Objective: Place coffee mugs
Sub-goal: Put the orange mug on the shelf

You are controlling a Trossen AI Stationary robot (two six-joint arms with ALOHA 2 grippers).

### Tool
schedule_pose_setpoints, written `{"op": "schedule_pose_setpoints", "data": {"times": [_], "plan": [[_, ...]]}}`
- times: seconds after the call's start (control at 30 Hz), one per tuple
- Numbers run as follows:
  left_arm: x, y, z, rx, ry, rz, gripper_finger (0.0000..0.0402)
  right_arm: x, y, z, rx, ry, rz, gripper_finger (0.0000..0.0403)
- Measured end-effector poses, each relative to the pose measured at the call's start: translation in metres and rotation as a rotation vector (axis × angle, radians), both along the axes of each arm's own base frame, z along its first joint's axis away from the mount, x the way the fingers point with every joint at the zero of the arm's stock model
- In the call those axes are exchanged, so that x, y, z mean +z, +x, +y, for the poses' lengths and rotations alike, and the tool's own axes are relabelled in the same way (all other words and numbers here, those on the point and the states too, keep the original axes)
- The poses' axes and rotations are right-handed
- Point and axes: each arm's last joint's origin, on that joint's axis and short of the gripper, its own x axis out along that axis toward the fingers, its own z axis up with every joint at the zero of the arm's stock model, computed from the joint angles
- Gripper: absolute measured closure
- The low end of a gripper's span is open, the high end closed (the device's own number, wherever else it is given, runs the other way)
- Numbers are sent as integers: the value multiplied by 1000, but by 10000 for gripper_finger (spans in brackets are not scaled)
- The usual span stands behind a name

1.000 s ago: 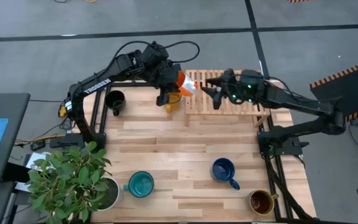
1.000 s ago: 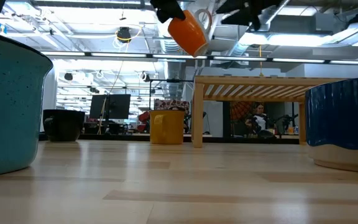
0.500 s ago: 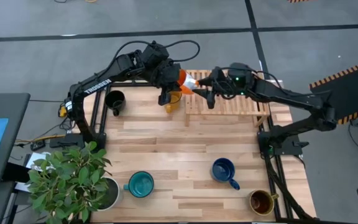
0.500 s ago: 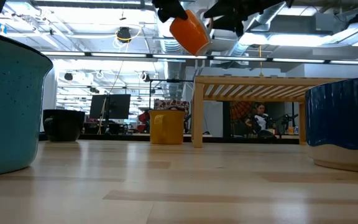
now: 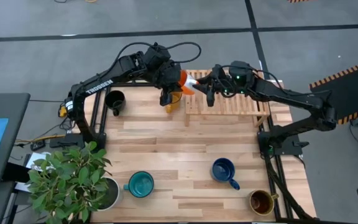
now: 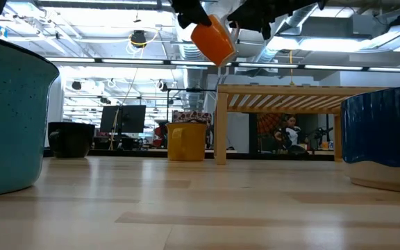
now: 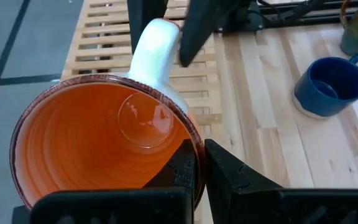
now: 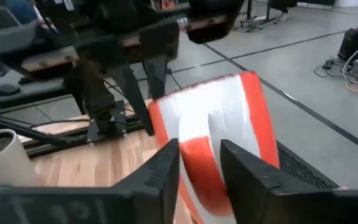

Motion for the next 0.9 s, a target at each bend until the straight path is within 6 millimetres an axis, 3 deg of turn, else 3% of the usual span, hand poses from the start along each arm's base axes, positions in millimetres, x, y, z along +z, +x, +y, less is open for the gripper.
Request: {"op": "schedule_pose_setpoints", "data": {"times": [0.13,0.27,0.7,0.9], "plan": [[0,-1,0,-6,-14,2,401,-1,0,-1,6,-18,15,311],[0,0,0,-3,-13,-4,391,-2,-1,-1,9,-23,23,315],[7,2,4,41,79,-51,294,-2,-9,-11,-45,-7,39,320],[36,-14,8,132,186,-60,281,9,-30,-18,-93,-58,33,320]]}}
